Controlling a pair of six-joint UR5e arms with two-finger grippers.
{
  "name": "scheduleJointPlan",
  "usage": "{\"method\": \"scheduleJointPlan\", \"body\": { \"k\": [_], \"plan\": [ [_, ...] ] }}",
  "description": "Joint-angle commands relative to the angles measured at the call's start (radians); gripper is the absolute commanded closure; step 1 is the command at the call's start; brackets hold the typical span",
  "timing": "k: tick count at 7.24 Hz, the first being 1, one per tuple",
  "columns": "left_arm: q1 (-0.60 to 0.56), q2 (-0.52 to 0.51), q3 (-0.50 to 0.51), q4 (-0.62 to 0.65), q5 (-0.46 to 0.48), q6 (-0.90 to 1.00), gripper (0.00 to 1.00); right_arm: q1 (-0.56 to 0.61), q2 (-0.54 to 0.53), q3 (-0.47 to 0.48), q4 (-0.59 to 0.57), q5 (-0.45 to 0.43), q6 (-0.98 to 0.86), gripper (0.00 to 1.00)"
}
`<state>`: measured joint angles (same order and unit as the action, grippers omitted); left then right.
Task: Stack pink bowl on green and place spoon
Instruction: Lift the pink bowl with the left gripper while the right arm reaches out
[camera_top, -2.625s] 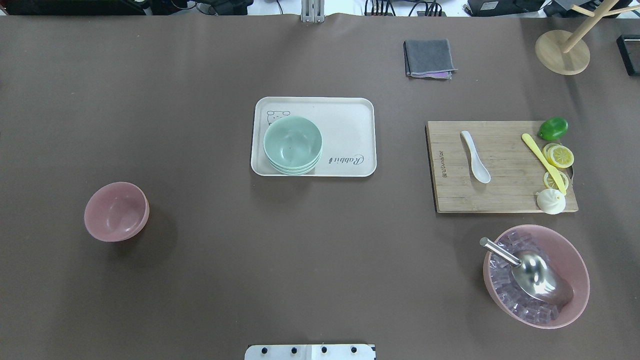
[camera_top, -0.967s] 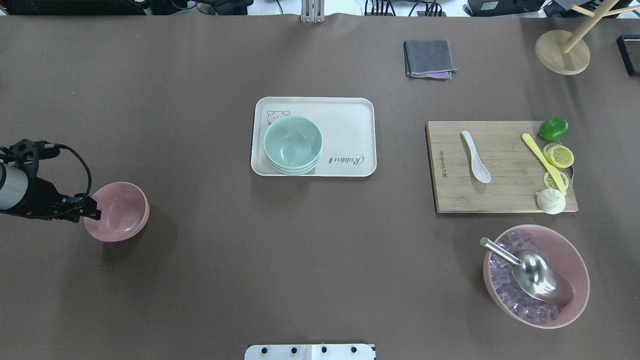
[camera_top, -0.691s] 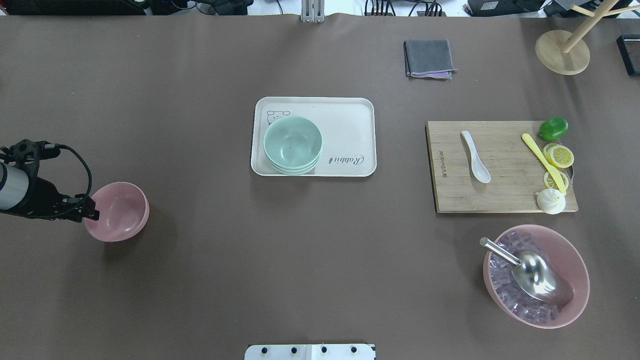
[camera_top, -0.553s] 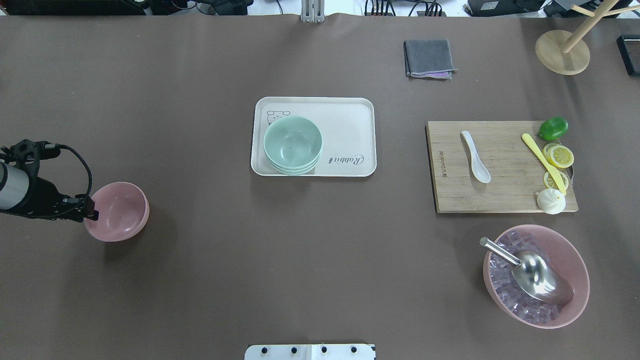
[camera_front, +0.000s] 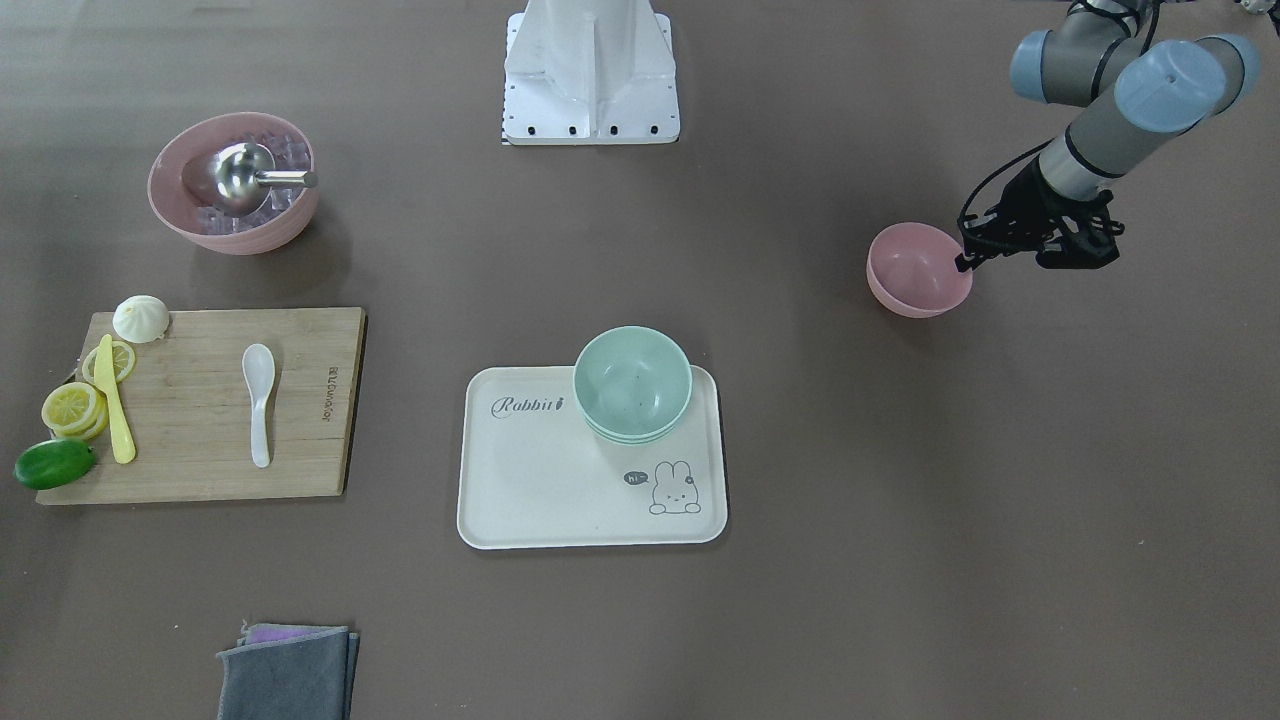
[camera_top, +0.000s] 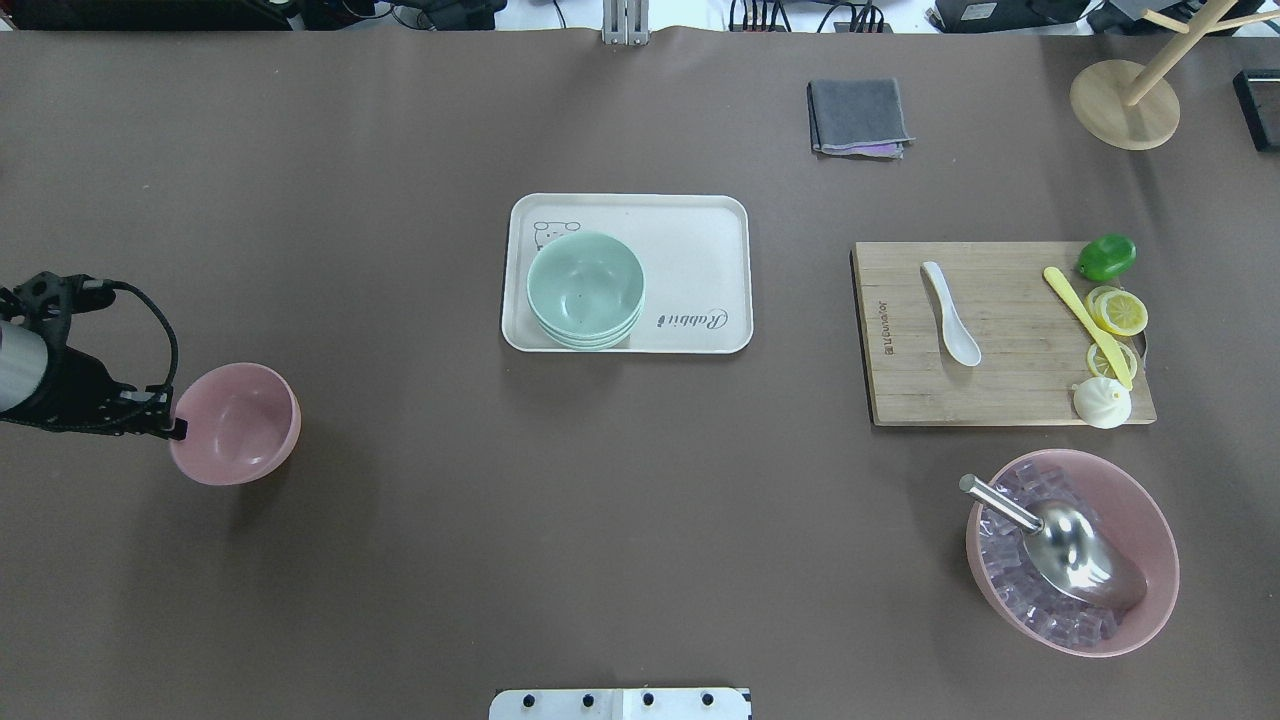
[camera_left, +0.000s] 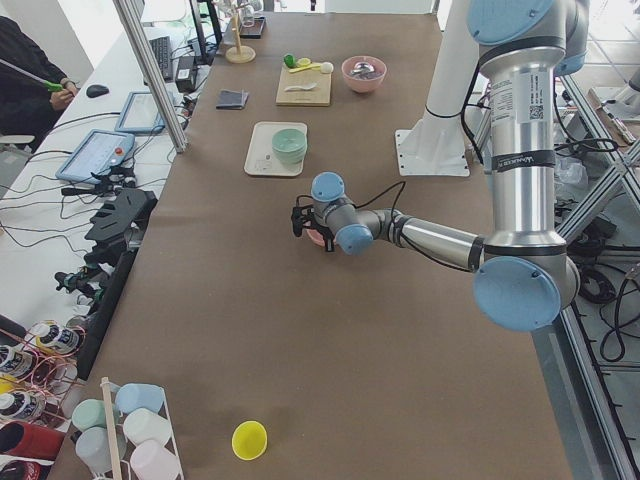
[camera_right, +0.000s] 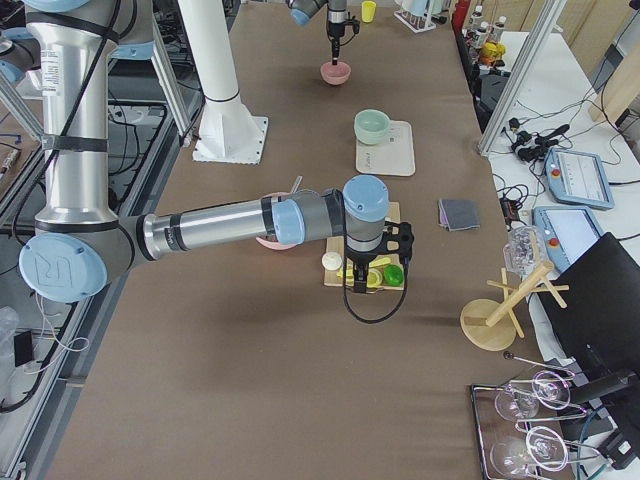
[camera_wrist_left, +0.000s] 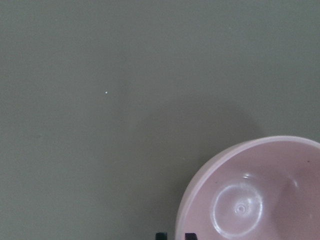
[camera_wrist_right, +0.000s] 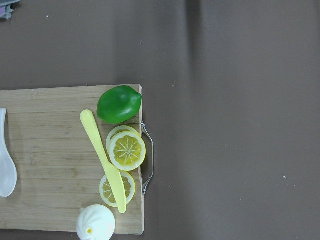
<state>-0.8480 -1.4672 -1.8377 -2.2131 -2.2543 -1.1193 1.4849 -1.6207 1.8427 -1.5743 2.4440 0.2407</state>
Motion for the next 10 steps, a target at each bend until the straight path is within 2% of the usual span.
{"method": "scheduleJointPlan", "body": {
  "k": [1,2,4,5,6,7,10],
  "plan": [
    [-0.228,-0.054,-0.018,0.045,-0.253,-0.001,1.00,-0.033,0.042,-0.005,-0.003,-0.009,0.000,0.00],
    [-0.276,-0.130,-0.015,0.156,-0.275,0.001,1.00,-0.079,0.098,-0.008,-0.003,-0.010,0.047,0.00],
    [-0.296,-0.276,-0.003,0.329,-0.263,0.012,1.00,-0.222,0.221,-0.039,0.008,-0.120,0.152,0.00],
    [-0.309,-0.312,-0.006,0.355,-0.266,0.012,1.00,-0.285,0.316,-0.103,0.011,-0.140,0.164,0.00],
    [-0.307,-0.362,-0.002,0.380,-0.266,0.000,1.00,-0.360,0.384,-0.159,0.014,-0.208,0.189,0.00],
    [-0.307,-0.395,-0.005,0.427,-0.265,-0.001,1.00,-0.424,0.427,-0.190,0.023,-0.236,0.207,0.02],
    [-0.306,-0.427,0.021,0.435,-0.263,0.003,1.00,-0.501,0.475,-0.287,0.028,-0.237,0.255,0.02]
  ]
}}
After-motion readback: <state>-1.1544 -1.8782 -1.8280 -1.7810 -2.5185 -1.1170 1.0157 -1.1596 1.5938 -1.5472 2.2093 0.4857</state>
